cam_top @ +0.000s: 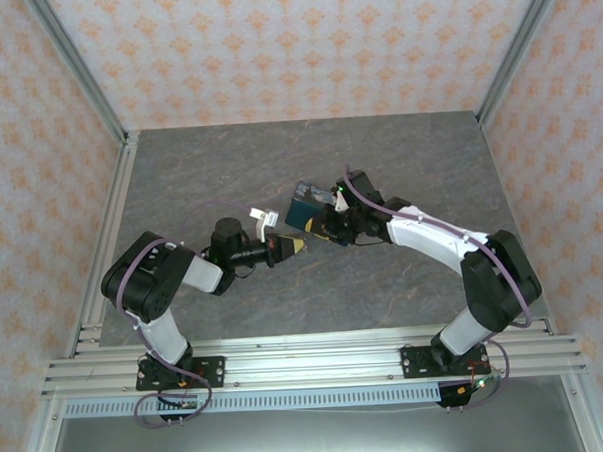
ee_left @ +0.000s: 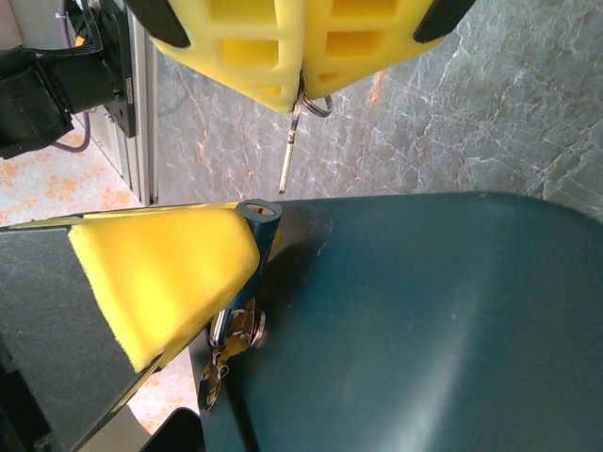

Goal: Unlock a padlock with a key

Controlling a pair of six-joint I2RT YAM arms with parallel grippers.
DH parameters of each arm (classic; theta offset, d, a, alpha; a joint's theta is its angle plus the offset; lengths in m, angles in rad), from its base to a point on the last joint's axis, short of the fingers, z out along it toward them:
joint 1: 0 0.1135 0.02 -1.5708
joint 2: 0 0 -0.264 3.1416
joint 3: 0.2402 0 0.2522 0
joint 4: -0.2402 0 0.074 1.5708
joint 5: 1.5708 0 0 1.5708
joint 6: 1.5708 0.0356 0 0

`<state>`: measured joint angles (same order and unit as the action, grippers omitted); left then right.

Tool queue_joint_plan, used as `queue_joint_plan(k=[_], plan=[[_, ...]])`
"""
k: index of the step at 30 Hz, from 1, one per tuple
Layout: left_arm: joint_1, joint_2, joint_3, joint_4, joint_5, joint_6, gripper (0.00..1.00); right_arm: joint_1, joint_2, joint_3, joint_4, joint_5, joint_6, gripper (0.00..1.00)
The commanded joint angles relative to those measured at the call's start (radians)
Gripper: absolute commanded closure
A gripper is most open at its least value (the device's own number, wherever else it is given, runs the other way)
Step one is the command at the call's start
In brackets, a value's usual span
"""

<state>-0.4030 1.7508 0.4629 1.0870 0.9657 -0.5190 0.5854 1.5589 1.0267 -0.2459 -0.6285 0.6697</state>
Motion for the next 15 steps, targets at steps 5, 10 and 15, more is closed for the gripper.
queue_joint_plan(k=[5, 10, 15], plan=[[0.003, -0.009, -0.006, 0.051, 0.035, -0.007, 1.00, -0.004, 0.000, 0.035, 0.026, 0.000, 0.002, 1.00], [-0.002, -0.020, 0.006, 0.036, 0.035, -0.004, 1.00, -0.004, 0.001, 0.033, 0.028, -0.004, 0.004, 1.00], [-0.009, -0.021, 0.015, 0.038, 0.031, -0.007, 1.00, -0.004, 0.004, 0.036, 0.027, -0.008, 0.004, 1.00]])
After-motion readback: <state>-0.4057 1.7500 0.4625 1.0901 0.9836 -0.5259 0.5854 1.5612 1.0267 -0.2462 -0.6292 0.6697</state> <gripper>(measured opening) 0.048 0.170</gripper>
